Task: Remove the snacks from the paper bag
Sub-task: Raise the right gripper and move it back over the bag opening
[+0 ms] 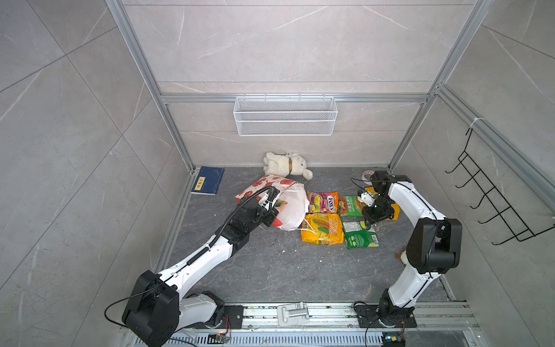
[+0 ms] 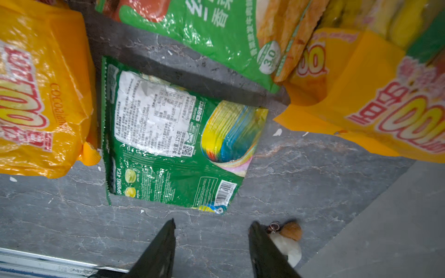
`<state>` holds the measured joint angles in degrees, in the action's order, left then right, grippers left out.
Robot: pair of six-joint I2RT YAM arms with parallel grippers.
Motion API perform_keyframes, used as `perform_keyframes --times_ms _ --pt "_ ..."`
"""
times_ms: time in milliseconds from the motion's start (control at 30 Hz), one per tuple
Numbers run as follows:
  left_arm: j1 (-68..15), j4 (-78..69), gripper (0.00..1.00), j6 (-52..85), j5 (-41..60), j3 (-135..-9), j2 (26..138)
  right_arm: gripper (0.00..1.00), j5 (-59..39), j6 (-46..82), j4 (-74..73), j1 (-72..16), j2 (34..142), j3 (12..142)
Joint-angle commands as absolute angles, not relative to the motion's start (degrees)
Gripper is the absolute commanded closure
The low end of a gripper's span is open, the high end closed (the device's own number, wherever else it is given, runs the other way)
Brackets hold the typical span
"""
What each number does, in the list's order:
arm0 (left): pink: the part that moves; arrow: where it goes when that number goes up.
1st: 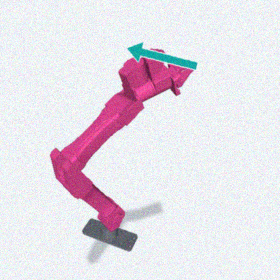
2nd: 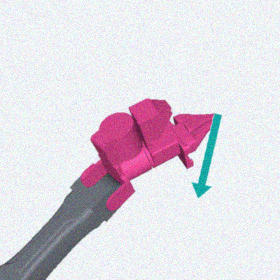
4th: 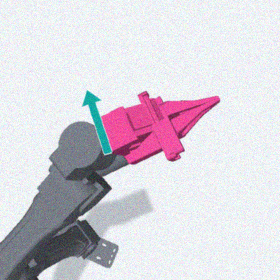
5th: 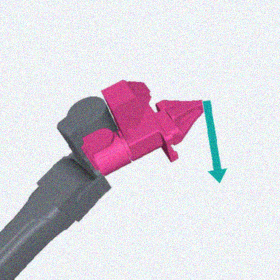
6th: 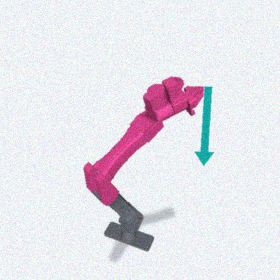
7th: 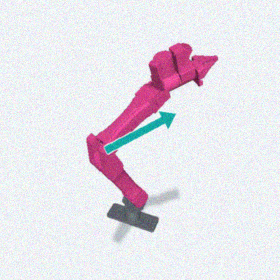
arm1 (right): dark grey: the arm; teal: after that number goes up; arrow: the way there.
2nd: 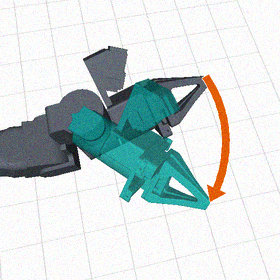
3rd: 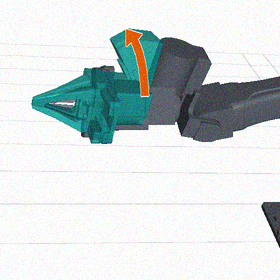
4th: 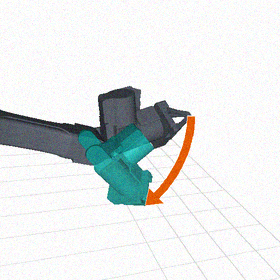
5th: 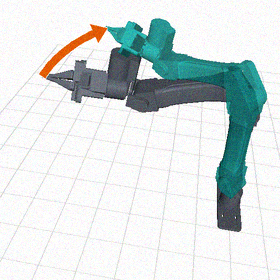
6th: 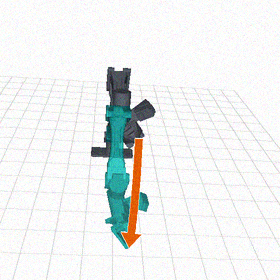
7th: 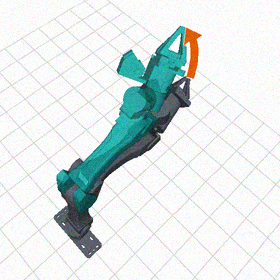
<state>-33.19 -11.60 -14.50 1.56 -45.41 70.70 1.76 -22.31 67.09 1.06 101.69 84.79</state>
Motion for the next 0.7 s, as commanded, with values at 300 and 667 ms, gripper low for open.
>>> perform_keyframes --times_ms 300,667 --pt "-33.12 -13.39 1.0 -13.89 1.54 -46.06 70.95 0.42 0.26 -9.94 50.53 -4.6 84.39 86.13" --pt "-33.2 -12.18 1.0 -14.29 2.24 -46.19 71.03 0.47 0.13 11.54 45.12 -16.62 79.57 83.56"
